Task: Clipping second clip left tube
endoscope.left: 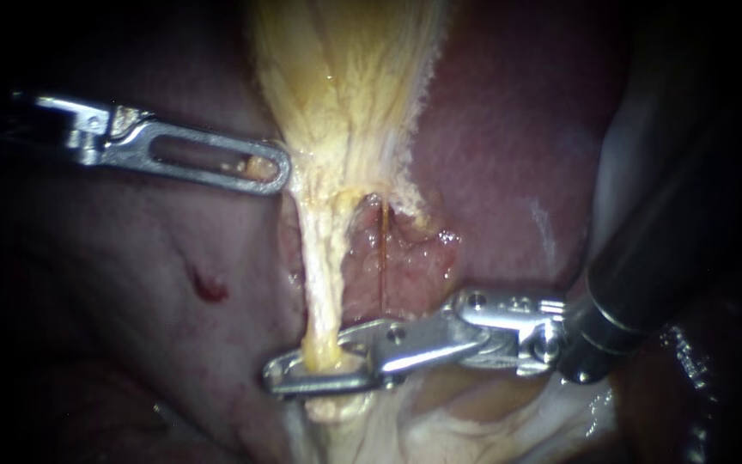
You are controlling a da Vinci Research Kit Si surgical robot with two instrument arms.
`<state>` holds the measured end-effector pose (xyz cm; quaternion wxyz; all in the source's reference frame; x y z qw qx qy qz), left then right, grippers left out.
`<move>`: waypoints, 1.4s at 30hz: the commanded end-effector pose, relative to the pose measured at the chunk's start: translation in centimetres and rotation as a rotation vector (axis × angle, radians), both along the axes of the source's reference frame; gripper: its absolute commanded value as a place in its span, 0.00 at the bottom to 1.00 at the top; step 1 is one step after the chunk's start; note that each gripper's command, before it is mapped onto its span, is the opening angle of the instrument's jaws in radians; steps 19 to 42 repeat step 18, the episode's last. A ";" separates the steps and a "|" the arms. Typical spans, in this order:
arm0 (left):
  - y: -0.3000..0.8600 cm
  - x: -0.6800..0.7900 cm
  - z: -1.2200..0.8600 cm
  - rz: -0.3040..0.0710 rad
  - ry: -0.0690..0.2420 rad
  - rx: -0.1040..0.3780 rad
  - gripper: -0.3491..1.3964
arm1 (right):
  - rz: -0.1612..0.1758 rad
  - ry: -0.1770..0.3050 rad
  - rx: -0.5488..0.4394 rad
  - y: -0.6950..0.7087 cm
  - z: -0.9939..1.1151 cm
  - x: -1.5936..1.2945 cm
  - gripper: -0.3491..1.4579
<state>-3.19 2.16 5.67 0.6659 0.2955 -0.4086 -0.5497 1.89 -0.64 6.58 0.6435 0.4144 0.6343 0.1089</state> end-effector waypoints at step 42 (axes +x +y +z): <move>0.00 0.00 0.01 0.000 0.000 0.000 0.00 | -0.013 0.004 0.009 -0.01 0.00 -0.01 0.00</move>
